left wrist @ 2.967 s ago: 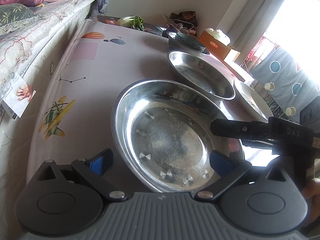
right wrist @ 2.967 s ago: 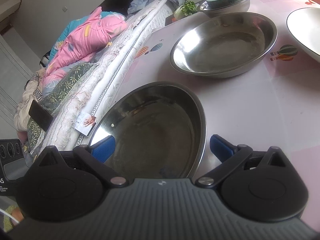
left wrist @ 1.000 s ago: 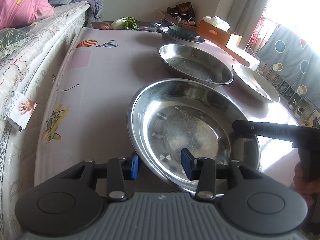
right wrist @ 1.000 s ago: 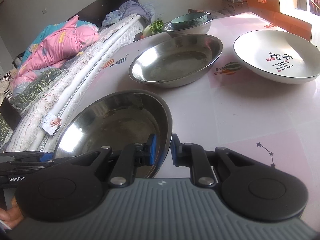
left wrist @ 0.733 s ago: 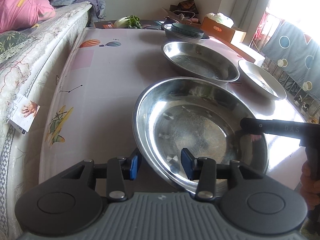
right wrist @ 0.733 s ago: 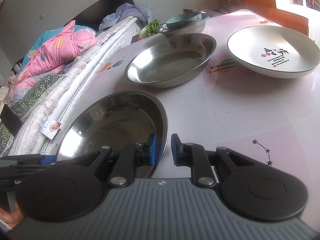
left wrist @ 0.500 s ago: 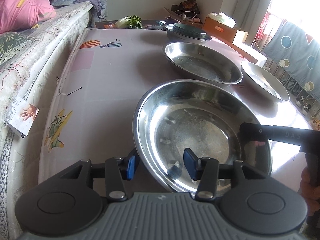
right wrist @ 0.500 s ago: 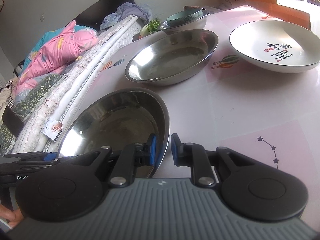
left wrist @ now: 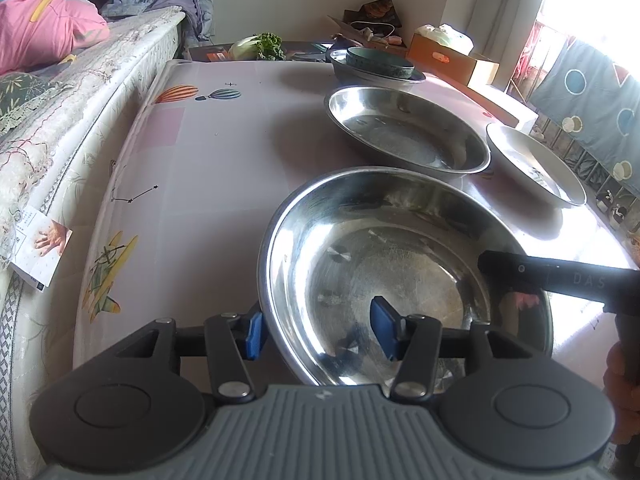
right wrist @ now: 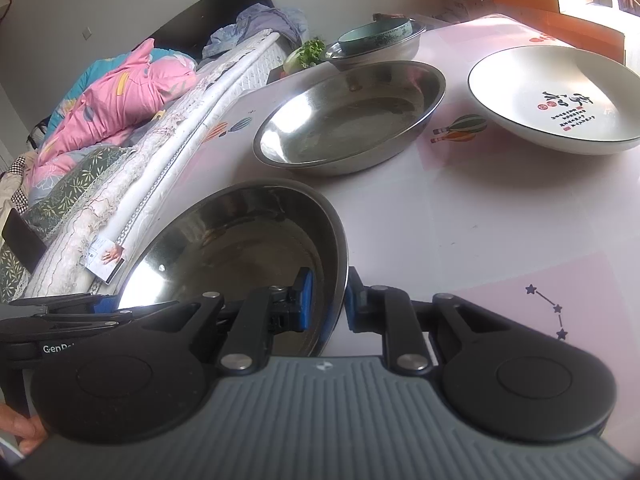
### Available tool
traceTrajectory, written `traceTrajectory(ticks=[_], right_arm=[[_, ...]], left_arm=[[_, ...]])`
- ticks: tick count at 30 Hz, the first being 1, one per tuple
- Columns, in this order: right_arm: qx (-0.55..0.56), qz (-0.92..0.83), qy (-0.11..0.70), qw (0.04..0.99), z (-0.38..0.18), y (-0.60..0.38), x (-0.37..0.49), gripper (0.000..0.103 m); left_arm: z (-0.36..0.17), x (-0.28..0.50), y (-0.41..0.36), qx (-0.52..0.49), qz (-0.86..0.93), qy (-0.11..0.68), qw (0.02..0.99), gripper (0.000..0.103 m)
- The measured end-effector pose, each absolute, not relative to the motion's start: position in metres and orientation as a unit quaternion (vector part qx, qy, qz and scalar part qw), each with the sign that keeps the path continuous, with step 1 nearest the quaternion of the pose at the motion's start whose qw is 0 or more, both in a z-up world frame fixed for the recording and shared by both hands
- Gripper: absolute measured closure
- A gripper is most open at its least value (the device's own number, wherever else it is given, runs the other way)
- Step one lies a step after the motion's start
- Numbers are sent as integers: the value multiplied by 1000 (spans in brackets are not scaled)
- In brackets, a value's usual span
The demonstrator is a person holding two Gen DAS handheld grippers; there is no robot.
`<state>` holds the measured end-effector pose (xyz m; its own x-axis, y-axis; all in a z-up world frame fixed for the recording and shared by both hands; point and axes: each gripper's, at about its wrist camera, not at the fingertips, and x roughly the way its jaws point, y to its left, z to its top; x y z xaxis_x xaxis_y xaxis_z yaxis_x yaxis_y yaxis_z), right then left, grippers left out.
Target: Organize plates and bowls
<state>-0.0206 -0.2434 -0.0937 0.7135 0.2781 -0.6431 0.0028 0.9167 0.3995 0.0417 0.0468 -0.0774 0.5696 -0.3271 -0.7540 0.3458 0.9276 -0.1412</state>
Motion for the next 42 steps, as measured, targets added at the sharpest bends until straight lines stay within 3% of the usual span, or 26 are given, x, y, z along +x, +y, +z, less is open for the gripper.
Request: traceTrajectory(ticks=[16,42], right_arm=[[193,79,372,904,-94,-242,-21,80],[190,83,374,904,-94,-239,-21,80]], left_arm=[[-75,34,47,5,-187,429,884,47],[-74,31,50,3,-183,431,884,46]])
